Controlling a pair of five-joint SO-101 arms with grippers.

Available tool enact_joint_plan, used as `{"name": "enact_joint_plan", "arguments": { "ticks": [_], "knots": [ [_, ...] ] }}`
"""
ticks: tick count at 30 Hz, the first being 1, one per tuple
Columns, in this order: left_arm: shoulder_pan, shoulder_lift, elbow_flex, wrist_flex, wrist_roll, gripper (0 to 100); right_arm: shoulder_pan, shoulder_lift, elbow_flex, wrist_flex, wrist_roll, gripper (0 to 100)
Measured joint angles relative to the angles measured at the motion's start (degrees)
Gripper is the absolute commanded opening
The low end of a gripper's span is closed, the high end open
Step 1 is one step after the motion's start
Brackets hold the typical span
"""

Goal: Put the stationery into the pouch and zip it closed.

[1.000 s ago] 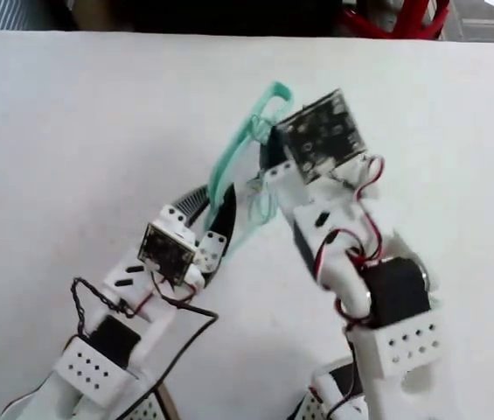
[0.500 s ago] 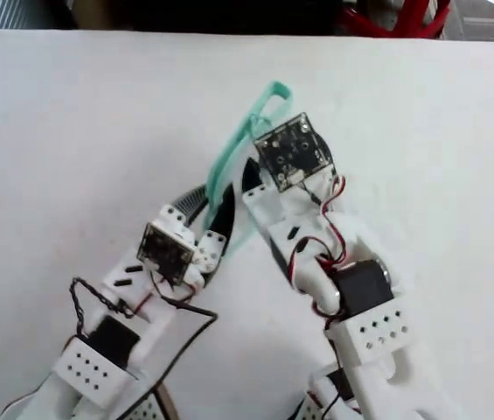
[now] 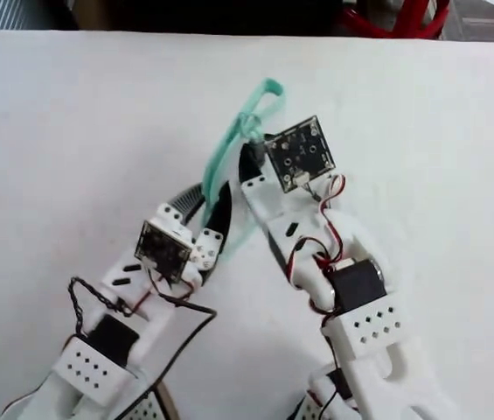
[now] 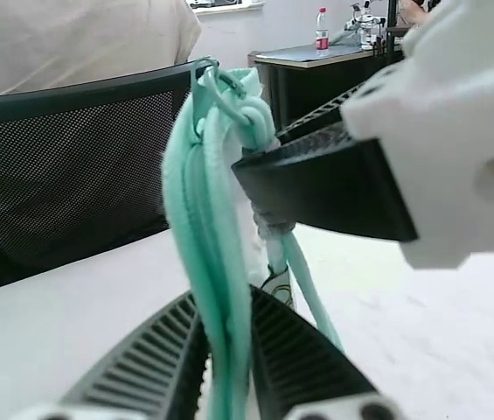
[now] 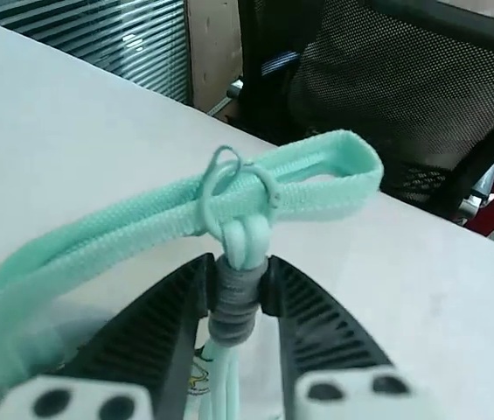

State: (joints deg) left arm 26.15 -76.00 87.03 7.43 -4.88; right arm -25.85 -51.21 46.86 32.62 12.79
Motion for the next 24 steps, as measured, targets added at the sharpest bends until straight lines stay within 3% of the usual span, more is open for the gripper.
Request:
{"name": "enact_joint_plan", "arguments": {
  "ticks": [4, 13, 24],
  "knots": [
    [0.0, 0.0, 0.0, 0.0, -0.1, 3, 0.3, -1.1, 0.0, -0.2, 3.6, 1.9],
    [0.5, 0.0, 0.1, 0.0, -0.4, 3, 8.0, -4.9, -4.1, -2.1, 4.0, 1.9],
    [0.6, 0.0, 0.1, 0.0, -0.4, 3, 14.6, 0.5, -4.0, -8.4, 5.5, 1.9]
  ]
}}
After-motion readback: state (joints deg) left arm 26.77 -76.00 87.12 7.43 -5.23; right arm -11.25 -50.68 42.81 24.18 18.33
